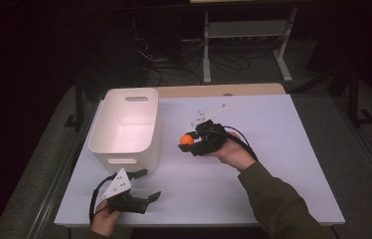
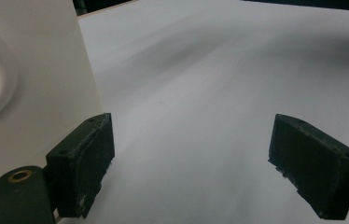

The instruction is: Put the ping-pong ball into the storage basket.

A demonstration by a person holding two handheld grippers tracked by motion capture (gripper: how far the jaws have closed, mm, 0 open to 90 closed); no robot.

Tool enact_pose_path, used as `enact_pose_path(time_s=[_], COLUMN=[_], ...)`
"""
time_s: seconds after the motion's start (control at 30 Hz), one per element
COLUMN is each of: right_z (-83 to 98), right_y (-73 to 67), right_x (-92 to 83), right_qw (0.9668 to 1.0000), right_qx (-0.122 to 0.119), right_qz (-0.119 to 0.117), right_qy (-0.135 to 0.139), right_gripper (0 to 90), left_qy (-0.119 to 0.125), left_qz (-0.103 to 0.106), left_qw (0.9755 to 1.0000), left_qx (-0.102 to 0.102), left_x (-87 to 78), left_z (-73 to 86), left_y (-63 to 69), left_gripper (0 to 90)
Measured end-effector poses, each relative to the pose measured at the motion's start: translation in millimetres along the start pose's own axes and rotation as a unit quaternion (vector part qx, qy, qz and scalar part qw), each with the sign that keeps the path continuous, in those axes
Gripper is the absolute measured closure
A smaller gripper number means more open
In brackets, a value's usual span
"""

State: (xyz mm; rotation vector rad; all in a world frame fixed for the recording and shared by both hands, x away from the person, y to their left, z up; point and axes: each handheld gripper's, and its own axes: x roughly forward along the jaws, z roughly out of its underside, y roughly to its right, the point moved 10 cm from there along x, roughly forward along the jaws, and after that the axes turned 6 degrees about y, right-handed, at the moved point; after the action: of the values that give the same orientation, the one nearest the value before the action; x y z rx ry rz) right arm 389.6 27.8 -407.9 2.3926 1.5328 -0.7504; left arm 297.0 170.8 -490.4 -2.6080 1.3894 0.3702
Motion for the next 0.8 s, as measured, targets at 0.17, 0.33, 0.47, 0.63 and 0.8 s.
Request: enact_pose_path(time_s=[0.17,0.33,0.47,0.63,0.8], right_z=[-7.8,-15.2,-21.5,-28.8,-37.0], right_y=[0.5,0.0,-0.3,-0.8,-1.4], right_x=[-1.3,-2.4,-2.0,-0.7,1.6], right_qw=[1.0,1.0,1.0,0.9999,0.9998], right_qx=[-0.001,-0.003,-0.007,-0.009,-0.01], right_qz=[0.0,-0.001,-0.001,-0.005,-0.007], right_qy=[0.004,0.005,0.006,0.009,0.013], right_gripper=[49.7,49.8,49.7,49.7,49.7], left_qy=[0.0,-0.002,0.0,-0.001,-0.001], left_qz=[0.0,-0.001,0.0,0.0,0.0], left_qw=[1.0,1.0,1.0,1.0,1.0], left_qx=[0.0,0.0,0.0,0.0,0.001], left_x=[0.1,0.0,-0.1,-0.1,0.0], left_z=[0.1,0.3,0.1,0.2,0.1], left_y=[-0.1,-0.3,-0.1,0.0,-0.2], left_gripper=[14.2,14.1,14.2,14.2,14.1])
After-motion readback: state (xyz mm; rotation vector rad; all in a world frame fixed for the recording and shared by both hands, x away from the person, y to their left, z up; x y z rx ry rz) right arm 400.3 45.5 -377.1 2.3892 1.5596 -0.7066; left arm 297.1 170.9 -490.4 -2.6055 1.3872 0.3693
